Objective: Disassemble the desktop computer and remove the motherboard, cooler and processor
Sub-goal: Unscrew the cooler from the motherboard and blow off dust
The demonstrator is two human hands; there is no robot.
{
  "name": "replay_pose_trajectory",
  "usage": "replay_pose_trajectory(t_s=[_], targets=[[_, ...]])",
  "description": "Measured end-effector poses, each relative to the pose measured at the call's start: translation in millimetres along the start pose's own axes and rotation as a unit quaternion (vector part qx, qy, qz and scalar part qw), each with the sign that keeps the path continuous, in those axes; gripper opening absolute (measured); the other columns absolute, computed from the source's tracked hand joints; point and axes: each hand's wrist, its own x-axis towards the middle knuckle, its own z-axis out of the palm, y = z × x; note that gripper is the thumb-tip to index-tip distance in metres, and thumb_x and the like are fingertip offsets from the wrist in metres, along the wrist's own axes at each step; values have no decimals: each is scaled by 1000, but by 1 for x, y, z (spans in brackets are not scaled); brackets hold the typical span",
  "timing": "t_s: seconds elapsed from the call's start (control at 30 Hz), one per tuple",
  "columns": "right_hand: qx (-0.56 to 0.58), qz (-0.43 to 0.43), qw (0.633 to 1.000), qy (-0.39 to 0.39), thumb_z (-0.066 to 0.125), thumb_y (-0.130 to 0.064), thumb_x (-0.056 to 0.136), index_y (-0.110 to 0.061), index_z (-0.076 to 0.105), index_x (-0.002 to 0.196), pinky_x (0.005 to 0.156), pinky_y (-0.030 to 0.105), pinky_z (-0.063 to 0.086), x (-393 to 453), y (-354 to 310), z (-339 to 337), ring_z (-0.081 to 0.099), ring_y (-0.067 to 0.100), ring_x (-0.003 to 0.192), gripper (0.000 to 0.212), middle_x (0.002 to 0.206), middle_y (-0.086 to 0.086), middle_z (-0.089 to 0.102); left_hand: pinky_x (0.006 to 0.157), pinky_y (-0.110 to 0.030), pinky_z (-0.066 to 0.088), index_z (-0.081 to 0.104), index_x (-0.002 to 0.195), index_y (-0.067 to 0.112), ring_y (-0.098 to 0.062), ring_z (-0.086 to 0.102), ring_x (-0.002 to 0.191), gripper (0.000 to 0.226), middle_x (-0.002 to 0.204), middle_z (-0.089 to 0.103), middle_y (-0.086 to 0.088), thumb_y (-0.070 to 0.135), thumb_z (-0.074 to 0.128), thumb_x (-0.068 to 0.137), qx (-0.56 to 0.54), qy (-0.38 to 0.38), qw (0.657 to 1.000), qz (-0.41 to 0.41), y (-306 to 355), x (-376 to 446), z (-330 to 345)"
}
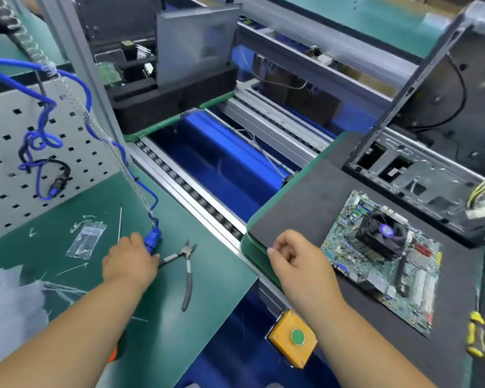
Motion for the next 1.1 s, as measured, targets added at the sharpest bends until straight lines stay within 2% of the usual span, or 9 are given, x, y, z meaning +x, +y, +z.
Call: replay_pose_trajectory(t_s=[0.2,0.37,0.43,0.53,0.63,0.8,0.9,1.03,1.1], targets=[[-8,18,999,26,55,-37,89,-32,50,82,51,29,40,-14,6,-12,46,6,54,10,67,-10,55,79,-39,42,48,109,8,-37,57,103,34,115,56,-17,34,60,90,-10,-9,1000,20,-2,16,5],[24,39,998,48,58,-35,90,-30,52,84,55,30,40,-20,14,-25,44,6,55,10,68,-9,54,77,-42,46,60,114,11,-37,56,94,30,105,61,-14,22,67,87,-148,71,973,162,26,6,-27],[73,45,995,54,58,-34,91,-27,54,87,56,29,40,-22,18,-30,41,5,56,9,68,-9,51,77,-39,47,60,115,20,-29,57,93,27,106,62,-6,21,66,88,-236,64,945,215,51,-5,-43],[159,49,984,66,61,-27,91,-27,56,87,57,15,39,-19,22,-41,42,2,60,6,69,-15,50,79,-32,48,57,113,42,-10,60,89,29,107,64,7,24,62,91,-379,-27,875,299,99,-30,-68],[218,54,971,79,66,-24,88,-34,61,91,63,13,40,-9,29,-59,46,3,66,11,78,-16,52,90,-31,48,57,110,56,-10,63,99,35,108,67,16,30,57,87,-445,-109,807,372,153,-60,-94],[269,39,958,96,67,-48,70,-39,62,107,81,32,49,5,38,-101,53,11,85,39,108,0,56,95,-28,47,62,117,38,-11,63,108,34,115,69,12,28,59,85,-512,-208,731,400,240,-106,-106],[347,37,933,91,70,-45,66,-29,64,110,94,42,49,10,51,-130,59,27,104,47,115,11,61,98,-32,48,64,118,35,-15,62,114,34,117,69,7,19,57,89,-523,-262,683,439,283,-136,-113],[455,74,881,108,70,-31,72,-15,66,110,74,34,52,13,80,-170,62,21,85,41,96,10,67,89,-31,49,64,115,27,-12,61,94,29,101,70,8,8,55,96,-507,-278,666,471,332,-168,-112],[473,52,872,118,66,-30,79,-10,69,110,70,31,53,12,96,-189,65,19,81,37,97,6,72,91,-26,48,61,118,21,-6,60,96,27,104,70,7,7,55,96,-505,-291,660,475,353,-182,-111]])
